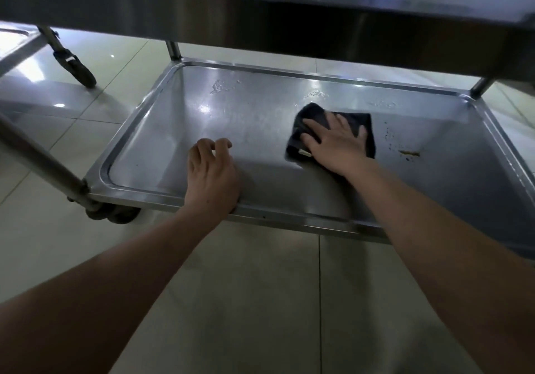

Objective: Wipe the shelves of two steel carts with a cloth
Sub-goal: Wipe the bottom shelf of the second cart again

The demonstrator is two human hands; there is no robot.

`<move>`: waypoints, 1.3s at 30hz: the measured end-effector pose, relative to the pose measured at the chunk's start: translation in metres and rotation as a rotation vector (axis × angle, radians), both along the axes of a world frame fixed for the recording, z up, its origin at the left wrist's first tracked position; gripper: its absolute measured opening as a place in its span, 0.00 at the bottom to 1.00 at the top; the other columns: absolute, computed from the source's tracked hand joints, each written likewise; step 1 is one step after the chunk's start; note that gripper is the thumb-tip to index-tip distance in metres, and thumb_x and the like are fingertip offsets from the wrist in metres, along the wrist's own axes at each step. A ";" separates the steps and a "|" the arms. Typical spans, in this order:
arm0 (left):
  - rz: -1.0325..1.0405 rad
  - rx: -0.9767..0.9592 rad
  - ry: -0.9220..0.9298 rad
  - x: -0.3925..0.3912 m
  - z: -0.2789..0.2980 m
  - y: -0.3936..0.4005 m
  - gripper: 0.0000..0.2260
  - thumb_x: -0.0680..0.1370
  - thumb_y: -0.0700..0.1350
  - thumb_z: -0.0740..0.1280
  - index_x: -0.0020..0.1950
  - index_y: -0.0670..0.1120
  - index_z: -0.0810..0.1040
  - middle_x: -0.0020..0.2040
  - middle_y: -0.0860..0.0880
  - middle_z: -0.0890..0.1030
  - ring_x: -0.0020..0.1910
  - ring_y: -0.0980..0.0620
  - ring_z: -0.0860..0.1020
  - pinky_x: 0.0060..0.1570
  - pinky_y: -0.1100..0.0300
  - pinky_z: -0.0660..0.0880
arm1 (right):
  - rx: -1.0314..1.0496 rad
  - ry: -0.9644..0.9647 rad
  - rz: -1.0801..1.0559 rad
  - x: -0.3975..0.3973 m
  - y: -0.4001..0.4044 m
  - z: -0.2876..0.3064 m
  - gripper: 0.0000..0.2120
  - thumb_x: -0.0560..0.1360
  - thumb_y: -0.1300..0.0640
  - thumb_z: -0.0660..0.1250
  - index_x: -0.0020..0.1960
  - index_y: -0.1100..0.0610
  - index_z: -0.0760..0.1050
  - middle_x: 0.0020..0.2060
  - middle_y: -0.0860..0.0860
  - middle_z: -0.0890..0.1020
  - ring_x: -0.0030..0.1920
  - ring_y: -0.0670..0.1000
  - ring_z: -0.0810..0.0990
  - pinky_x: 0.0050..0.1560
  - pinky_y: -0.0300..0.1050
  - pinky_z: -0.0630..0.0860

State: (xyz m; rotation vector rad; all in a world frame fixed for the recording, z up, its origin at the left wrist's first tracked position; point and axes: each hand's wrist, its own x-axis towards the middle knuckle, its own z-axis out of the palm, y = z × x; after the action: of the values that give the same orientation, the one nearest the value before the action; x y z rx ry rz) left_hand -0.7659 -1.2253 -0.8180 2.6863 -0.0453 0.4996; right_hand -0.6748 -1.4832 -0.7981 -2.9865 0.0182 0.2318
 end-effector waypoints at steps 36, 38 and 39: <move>0.015 0.011 0.006 -0.004 0.004 -0.002 0.17 0.75 0.34 0.57 0.64 0.44 0.66 0.60 0.39 0.66 0.58 0.39 0.64 0.63 0.47 0.64 | 0.050 0.092 0.229 -0.102 0.040 0.005 0.38 0.74 0.20 0.53 0.80 0.28 0.51 0.85 0.43 0.41 0.84 0.50 0.37 0.78 0.71 0.33; -0.015 0.007 0.008 -0.004 0.005 -0.001 0.18 0.74 0.34 0.57 0.64 0.44 0.67 0.60 0.39 0.66 0.58 0.39 0.64 0.63 0.46 0.64 | 0.066 0.111 0.264 -0.105 0.030 0.008 0.37 0.74 0.21 0.55 0.80 0.27 0.51 0.85 0.43 0.41 0.84 0.48 0.37 0.79 0.69 0.33; -0.026 0.004 0.010 -0.005 0.005 -0.001 0.18 0.74 0.34 0.57 0.63 0.44 0.67 0.60 0.39 0.66 0.59 0.40 0.64 0.63 0.47 0.64 | 0.072 0.109 0.280 -0.107 0.021 0.008 0.36 0.74 0.21 0.56 0.80 0.27 0.52 0.85 0.42 0.42 0.84 0.47 0.38 0.79 0.68 0.34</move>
State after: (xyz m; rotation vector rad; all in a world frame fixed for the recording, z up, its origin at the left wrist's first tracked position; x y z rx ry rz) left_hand -0.7707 -1.2260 -0.8127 2.6879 -0.0787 0.4787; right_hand -0.7816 -1.4624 -0.7898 -2.8927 -0.3891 0.4166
